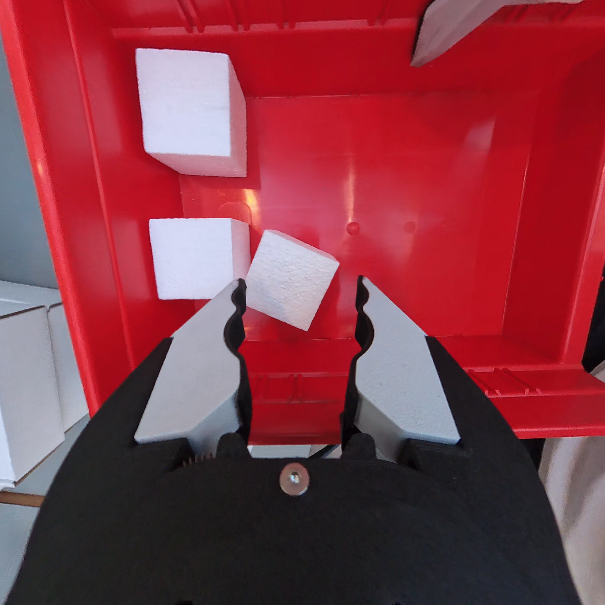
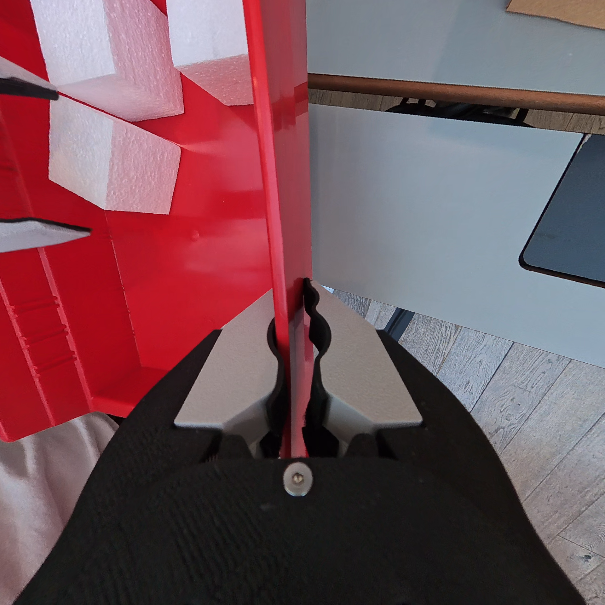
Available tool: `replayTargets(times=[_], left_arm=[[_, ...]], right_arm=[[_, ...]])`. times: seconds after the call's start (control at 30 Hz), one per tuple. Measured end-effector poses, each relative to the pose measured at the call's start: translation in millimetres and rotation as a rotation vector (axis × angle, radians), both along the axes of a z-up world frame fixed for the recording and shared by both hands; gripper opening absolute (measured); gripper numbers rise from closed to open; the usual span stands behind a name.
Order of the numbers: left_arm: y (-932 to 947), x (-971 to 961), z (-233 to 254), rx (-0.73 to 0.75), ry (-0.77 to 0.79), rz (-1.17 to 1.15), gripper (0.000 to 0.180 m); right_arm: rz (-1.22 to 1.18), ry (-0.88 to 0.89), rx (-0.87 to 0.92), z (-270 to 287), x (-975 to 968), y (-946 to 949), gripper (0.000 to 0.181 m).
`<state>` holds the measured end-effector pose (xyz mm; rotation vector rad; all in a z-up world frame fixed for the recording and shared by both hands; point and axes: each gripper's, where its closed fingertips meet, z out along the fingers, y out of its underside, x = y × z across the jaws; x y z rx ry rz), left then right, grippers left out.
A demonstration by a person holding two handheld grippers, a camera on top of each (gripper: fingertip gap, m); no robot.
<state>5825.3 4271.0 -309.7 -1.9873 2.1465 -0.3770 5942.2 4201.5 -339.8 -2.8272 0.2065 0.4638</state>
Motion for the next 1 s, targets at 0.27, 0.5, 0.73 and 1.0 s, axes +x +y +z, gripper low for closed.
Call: replayTargets(times=[0.27, 0.5, 0.73, 1.0], left_arm=[[-15.1, -4.3, -6.9, -0.015, 0.052, -0.142, 0.047], [-26.2, 3.2, -2.8, -0.052, 0.018, -0.215, 0.071], [-37.5, -0.1, 0.0, -0.087, 0.067, -0.248, 0.069], [-30.3, -18.2, -8.8, 0.002, 0.122, -0.267, 0.074]], right_arm=[[-0.002, -0.002, -0.007, -3.4, 1.3, -3.7, 0.003], [-0.019, 0.021, 0.009, 0.7, 1.0, -2.1, 0.002], [-0.004, 0.014, 0.004, 3.2, 0.0, -1.5, 0.002], [0.042, -0.013, 0.000, 4.2, -8.9, 1.8, 0.002]])
